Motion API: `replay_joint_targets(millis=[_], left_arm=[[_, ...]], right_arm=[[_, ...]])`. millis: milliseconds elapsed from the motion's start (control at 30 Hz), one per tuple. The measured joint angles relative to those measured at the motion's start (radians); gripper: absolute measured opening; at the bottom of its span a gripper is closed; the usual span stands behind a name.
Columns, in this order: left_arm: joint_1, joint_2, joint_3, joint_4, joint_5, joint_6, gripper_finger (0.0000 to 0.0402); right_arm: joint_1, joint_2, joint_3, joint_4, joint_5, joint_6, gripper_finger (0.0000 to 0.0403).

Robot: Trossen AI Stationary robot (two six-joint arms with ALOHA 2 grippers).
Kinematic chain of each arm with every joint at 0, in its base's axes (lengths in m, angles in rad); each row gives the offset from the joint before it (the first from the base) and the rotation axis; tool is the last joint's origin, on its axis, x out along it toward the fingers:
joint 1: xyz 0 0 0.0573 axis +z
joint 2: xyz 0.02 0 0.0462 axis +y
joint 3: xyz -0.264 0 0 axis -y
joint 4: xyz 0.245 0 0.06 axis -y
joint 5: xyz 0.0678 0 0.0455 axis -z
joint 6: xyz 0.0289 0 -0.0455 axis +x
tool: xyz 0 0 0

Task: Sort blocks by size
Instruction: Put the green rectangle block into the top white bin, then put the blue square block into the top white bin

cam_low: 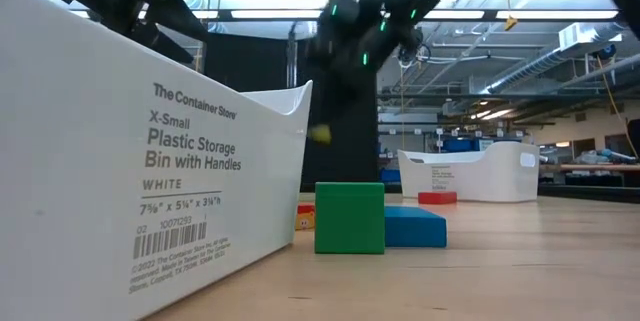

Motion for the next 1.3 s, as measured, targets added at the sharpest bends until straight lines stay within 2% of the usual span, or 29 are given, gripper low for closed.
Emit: replay_joint_targets(millis=[67,200,367,500,667,833,967,1033,1200,1300], left_arm=[[0.0,0.0,0.0,0.001,0.009,-0.005,0.0305],[0.0,0.0,0.0,-0.004,0.085,-0.028,0.0305],[0.0,0.026,0.0,-0.014,0.173,-0.032,0.0305],[0.0,0.06,0.0,-0.011,0.173,-0.031,0.0305],[0.002,0.087,0.0,-0.008,0.172,-0.028,0.0305],[0.018,0.092,0.0,-0.003,0.172,-0.027,0.0305],[0.025,0.092,0.0,0.023,0.172,-0.026,0.0305],[0.025,0.091,0.0,0.026,0.172,-0.026,0.0305],[0.025,0.091,0.0,0.026,0.172,-0.026,0.0305],[0.025,0.091,0.0,0.026,0.172,-0.026,0.0305]], right_arm=[[0.0,-0.057,-0.002,-0.001,-0.06,0.0,0.0109],[-0.007,-0.196,-0.002,-0.096,-0.065,-0.001,0.0109],[-0.054,-0.382,-0.107,-0.212,0.057,0.038,0.0109],[-0.098,-0.553,-0.249,-0.294,0.197,0.172,0.0109],[-0.121,-0.72,-0.452,-0.305,0.353,0.355,0.0109],[-0.16,-0.755,-0.587,-0.275,0.438,0.457,0.0109],[-0.208,-0.726,-0.645,-0.208,0.451,0.499,0.0113],[-0.228,-0.705,-0.656,-0.195,0.452,0.506,0.014],[-0.26,-0.668,-0.658,-0.164,0.447,0.495,0.0246],[-0.262,-0.67,-0.658,-0.142,0.429,0.481,0.0288]])
